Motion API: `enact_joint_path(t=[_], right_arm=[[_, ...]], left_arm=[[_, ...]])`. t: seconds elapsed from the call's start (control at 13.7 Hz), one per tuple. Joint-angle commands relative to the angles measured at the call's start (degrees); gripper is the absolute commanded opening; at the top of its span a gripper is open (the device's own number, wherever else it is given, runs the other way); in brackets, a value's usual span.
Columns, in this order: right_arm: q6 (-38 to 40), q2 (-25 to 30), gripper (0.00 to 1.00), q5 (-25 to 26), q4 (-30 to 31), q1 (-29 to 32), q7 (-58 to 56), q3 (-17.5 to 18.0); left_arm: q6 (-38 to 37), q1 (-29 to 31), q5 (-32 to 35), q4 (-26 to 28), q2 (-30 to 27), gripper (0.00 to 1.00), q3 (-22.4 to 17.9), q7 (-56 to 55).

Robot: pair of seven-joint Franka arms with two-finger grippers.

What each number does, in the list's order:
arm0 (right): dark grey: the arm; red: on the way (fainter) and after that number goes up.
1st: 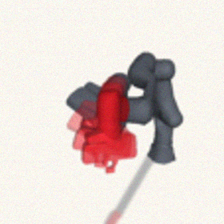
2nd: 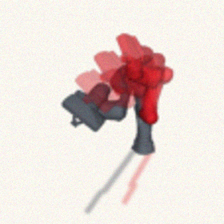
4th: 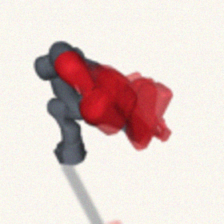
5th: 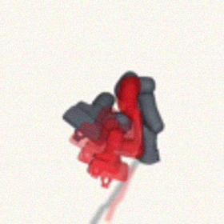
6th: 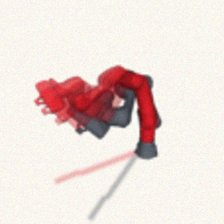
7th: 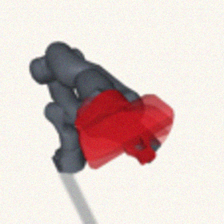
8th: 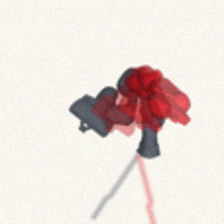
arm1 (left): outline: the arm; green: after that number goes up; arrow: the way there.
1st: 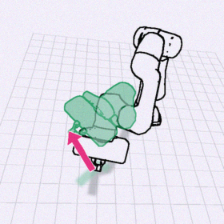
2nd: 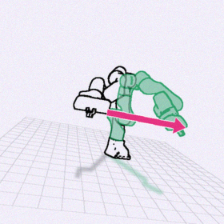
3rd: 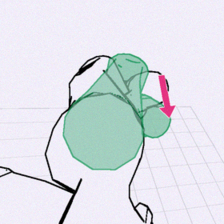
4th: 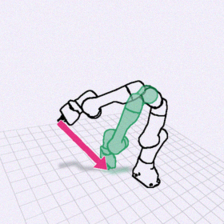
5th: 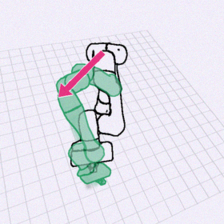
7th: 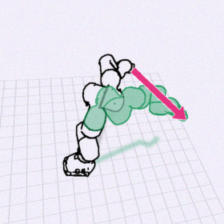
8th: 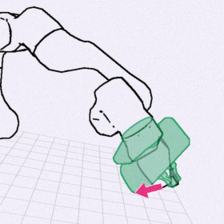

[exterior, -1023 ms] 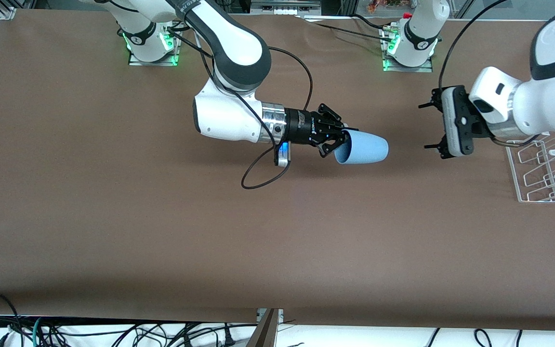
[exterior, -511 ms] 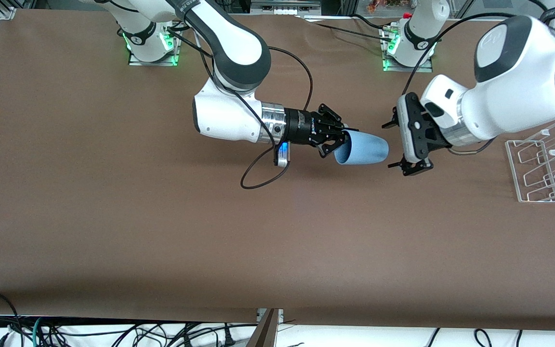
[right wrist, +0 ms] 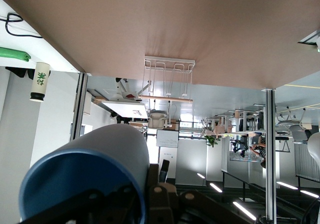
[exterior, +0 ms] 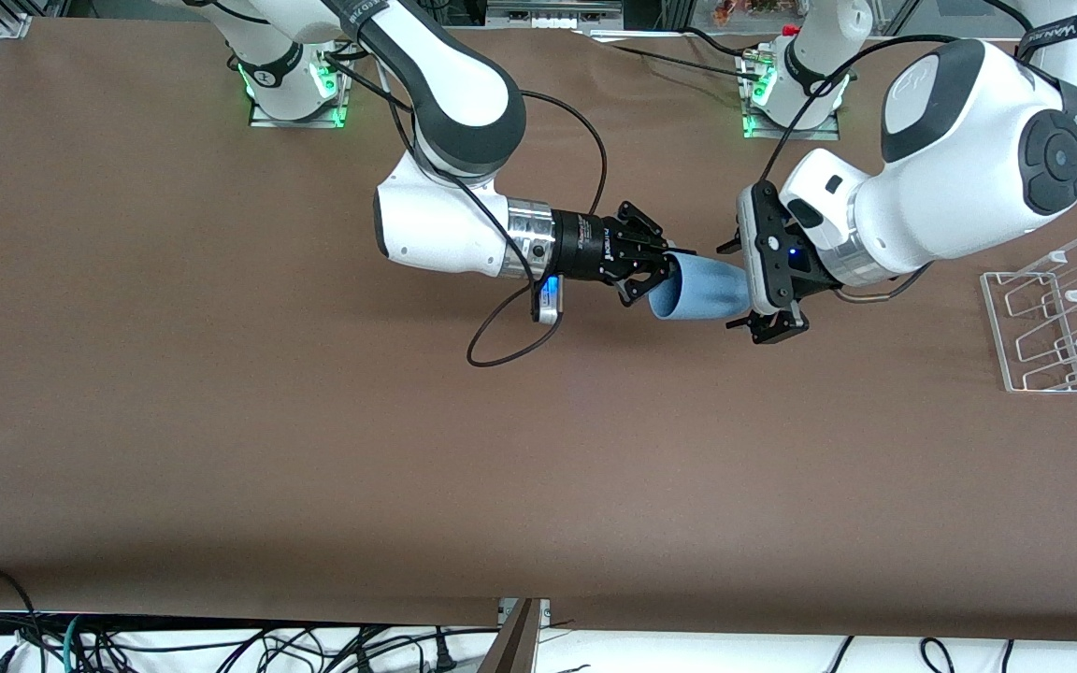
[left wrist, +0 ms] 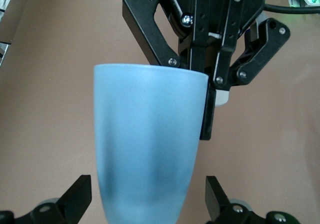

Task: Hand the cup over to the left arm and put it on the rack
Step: 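Grasp the cup's base with the left gripper beside the right gripper, then open the right gripper while the left gripper pulls the cup away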

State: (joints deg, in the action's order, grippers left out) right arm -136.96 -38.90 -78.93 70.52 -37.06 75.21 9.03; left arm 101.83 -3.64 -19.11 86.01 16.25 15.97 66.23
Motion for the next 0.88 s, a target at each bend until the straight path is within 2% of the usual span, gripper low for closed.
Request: enact_joint_path(t=[0.0,0.07,0.15,0.22,0.29,0.37,0.44,0.51,0.8], right_arm=[[-0.77,-1.27,0.0,-0.53,-2.23,-0.12,0.38,0.46],[-0.77,-1.36,0.0,-0.53,-2.23,-0.12,0.29,0.46],[-0.77,-1.36,0.0,-0.53,-2.23,-0.12,0.2,0.46],[-0.77,-1.44,0.0,-0.53,-2.23,-0.12,0.29,0.46],[-0.77,-1.45,0.0,-0.53,-2.23,-0.12,0.29,0.46],[-0.77,-1.45,0.0,-0.53,-2.23,-0.12,0.29,0.46],[-0.77,-1.45,0.0,-0.53,-2.23,-0.12,0.29,0.46],[-0.77,-1.45,0.0,-0.53,-2.23,-0.12,0.29,0.46],[-0.77,-1.45,0.0,-0.53,-2.23,-0.12,0.38,0.46]], left_arm=[[1.17,-0.31,1.36,0.12,1.06,1.0,0.29,-1.54],[1.09,-0.31,1.45,0.12,1.06,1.0,0.29,-1.11],[1.09,-0.31,1.36,0.04,1.5,0.91,0.29,-0.76],[1.09,-0.4,1.36,-0.05,1.85,0.44,0.29,-1.19],[1.17,-0.31,1.36,-0.05,1.85,0.16,0.64,-1.63],[1.09,-0.31,1.27,-0.05,1.94,0.15,0.73,-1.63],[1.09,-0.31,1.27,-0.14,1.94,0.04,0.73,-1.63],[1.09,-0.31,1.18,-0.31,1.94,0.0,0.73,-1.72],[1.09,-0.31,1.27,-0.49,1.94,0.0,0.73,-1.63]])
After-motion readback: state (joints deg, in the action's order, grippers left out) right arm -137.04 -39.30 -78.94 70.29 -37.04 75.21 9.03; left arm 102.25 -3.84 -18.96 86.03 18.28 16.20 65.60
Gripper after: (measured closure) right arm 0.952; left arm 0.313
